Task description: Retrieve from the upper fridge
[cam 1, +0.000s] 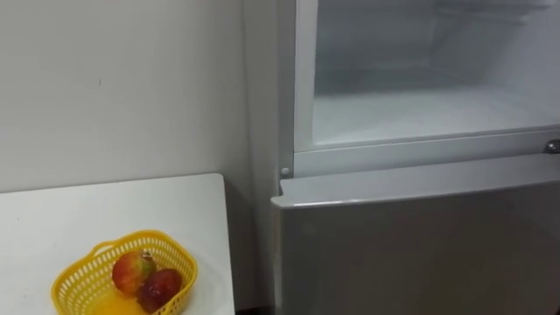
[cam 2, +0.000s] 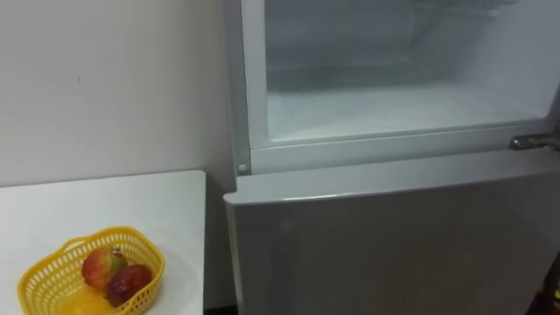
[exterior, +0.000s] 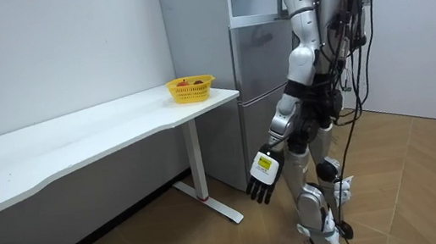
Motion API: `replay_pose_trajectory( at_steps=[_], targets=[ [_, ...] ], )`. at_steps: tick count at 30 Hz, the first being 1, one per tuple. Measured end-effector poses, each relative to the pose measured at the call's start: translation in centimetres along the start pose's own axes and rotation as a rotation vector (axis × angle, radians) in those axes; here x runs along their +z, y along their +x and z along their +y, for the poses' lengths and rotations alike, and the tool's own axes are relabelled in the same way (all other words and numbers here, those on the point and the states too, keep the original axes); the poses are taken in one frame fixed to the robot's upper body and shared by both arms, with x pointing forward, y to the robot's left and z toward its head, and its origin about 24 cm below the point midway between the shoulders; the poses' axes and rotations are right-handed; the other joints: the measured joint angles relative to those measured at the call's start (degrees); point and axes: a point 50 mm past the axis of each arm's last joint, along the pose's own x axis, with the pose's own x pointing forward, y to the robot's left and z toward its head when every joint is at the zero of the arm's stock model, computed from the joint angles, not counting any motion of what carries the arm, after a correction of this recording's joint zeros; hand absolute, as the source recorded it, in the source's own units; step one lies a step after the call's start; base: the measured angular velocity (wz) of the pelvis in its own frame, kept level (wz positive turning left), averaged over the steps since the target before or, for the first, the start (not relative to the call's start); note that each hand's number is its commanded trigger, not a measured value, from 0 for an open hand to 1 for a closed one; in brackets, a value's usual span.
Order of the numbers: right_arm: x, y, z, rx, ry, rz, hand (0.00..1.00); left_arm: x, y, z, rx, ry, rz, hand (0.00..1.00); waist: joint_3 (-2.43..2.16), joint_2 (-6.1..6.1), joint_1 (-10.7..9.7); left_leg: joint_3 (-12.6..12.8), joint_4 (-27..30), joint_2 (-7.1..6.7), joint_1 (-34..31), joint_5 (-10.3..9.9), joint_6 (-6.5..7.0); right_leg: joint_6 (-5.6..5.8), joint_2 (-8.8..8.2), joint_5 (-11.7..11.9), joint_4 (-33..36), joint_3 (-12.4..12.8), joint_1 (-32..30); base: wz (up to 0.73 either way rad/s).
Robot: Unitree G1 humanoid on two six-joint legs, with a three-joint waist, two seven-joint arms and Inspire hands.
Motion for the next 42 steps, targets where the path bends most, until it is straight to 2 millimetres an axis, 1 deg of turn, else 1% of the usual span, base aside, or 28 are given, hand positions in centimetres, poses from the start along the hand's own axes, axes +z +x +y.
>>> replay_pose_trajectory(
  at_steps=[10, 16, 19, 21, 26, 29, 35, 40, 42],
  targets=[
    [0.6, 0.1, 0.0, -0.03, -0.002, -0.021, 0.0, 0.0, 0.0, 0.1, 0.002, -0.004, 0.0, 0.0, 0.01, -0.01, 0.0, 0.1, 0.0, 0.06, 0.1, 0.0, 0.0, -0.05, 0.05, 0.0, 0.0, 0.0, 0.0, 0.0],
    [0.6, 0.1, 0.0, -0.035, -0.033, -0.022, 0.0, -0.2, 0.0, 0.1, 0.003, -0.006, 0.012, 0.0, 0.07, -0.09, -0.1, 0.1, 0.0, 0.1, 0.0, 0.0, 0.0, -0.05, 0.06, 0.0, 0.0, -0.1, 0.0, 0.0],
    [0.5, 0.3, 0.5, -0.021, -0.064, -0.02, 0.0, 0.0, 0.0, 0.0, 0.002, -0.006, 0.007, 0.0, 0.08, -0.07, -0.3, 0.1, 0.0, 0.08, -0.2, 0.0, 0.0, -0.05, 0.05, 0.0, 0.1, 0.0, -0.2, 0.0],
    [0.4, 0.3, 0.9, -0.001, -0.11, -0.015, 0.0, 0.0, 0.1, 0.0, 0.001, -0.003, 0.005, 0.0, 0.1, 0.02, -0.3, 0.1, 0.0, 0.06, -0.5, 0.0, 0.0, -0.05, 0.05, 0.0, 0.2, 0.0, -0.7, 0.0],
    [0.4, 0.2, 2.5, 0.071, -0.256, -0.006, 0.0, -0.2, 0.0, 0.0, 0.002, 0.017, 0.013, 0.0, 0.19, 0.24, -1.0, 0.2, 0.1, 0.04, -0.9, 0.0, 0.0, -0.05, 0.04, 0.0, 0.2, 0.1, -1.0, -0.01],
    [0.3, 0.2, 2.9, 0.075, -0.309, -0.008, 0.0, -0.1, 0.0, 0.0, 0.001, 0.017, 0.01, 0.0, 0.23, 0.26, -1.2, 0.4, 0.1, 0.06, -0.9, 0.0, 0.0, -0.05, 0.04, 0.0, 0.5, 0.3, -1.3, -0.06],
    [0.0, 0.2, 3.0, 0.058, -0.319, 0.013, 0.0, -0.3, 0.0, 0.0, 0.001, 0.016, 0.014, 0.0, 0.43, -0.23, -1.3, 0.8, 0.1, 0.02, -0.9, 0.0, 0.01, -0.04, -0.01, 0.0, 1.0, 0.7, -1.7, -0.03],
    [-0.1, 0.2, 2.9, 0.04, -0.321, 0.02, 0.0, -0.4, 0.0, -0.1, 0.0, 0.026, 0.016, 0.0, 0.73, -0.79, -1.3, 0.8, 0.1, 0.06, -0.9, 0.0, 0.02, -0.02, -0.01, 0.0, 0.9, 0.6, -1.8, 0.0],
    [-0.3, 0.2, 2.9, 0.034, -0.321, 0.027, 0.0, -0.4, 0.0, -0.1, 0.001, 0.027, 0.015, 0.0, 0.73, -0.97, -1.4, 0.8, 0.1, 0.06, -0.9, 0.0, 0.02, -0.02, -0.01, 0.0, 0.9, 0.6, -1.8, 0.0]
  ],
)
